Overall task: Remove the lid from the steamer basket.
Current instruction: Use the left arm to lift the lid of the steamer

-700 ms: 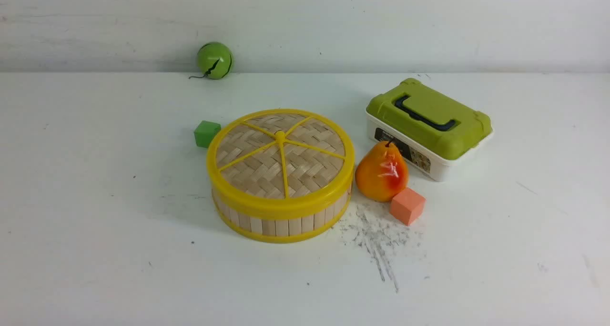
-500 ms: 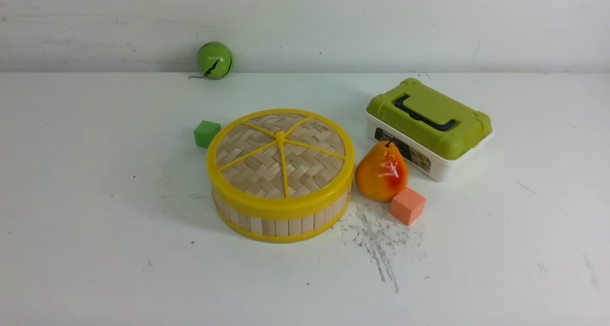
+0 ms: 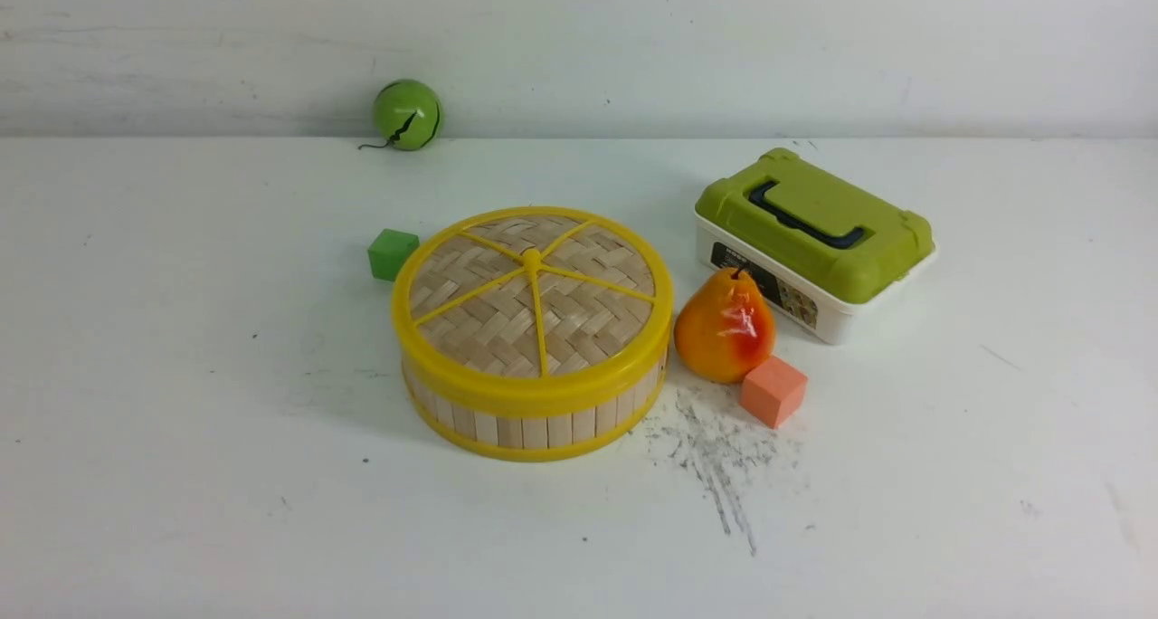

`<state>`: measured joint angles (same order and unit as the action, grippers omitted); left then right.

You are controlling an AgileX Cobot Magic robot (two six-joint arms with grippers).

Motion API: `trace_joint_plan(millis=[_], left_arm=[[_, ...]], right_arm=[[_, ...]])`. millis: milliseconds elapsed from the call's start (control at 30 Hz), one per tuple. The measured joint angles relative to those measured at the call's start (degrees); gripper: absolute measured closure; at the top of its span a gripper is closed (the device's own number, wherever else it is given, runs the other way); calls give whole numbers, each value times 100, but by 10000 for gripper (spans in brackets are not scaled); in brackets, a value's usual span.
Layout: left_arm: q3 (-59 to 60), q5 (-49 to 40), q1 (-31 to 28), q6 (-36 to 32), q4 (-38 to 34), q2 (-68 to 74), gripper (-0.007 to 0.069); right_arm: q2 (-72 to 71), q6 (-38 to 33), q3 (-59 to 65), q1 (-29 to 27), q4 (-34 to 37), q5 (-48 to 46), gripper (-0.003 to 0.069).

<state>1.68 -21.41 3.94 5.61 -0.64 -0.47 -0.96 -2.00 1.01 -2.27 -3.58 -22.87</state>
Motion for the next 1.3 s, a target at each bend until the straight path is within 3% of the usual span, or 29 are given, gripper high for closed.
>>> trace_joint_plan(millis=[567,1100,1167,1300], left_arm=[[0,116,0,0,0,0,587],[0,3810,0,22,0,0,576],[0,4179,0,195,-6,0,573],[0,4989,0,1327,-32,0,573]], right_arm=[[0,0,0,0,0,0,419],[0,0,0,0,0,0,419],[0,0,0,0,0,0,419],[0,0,0,0,0,0,419]])
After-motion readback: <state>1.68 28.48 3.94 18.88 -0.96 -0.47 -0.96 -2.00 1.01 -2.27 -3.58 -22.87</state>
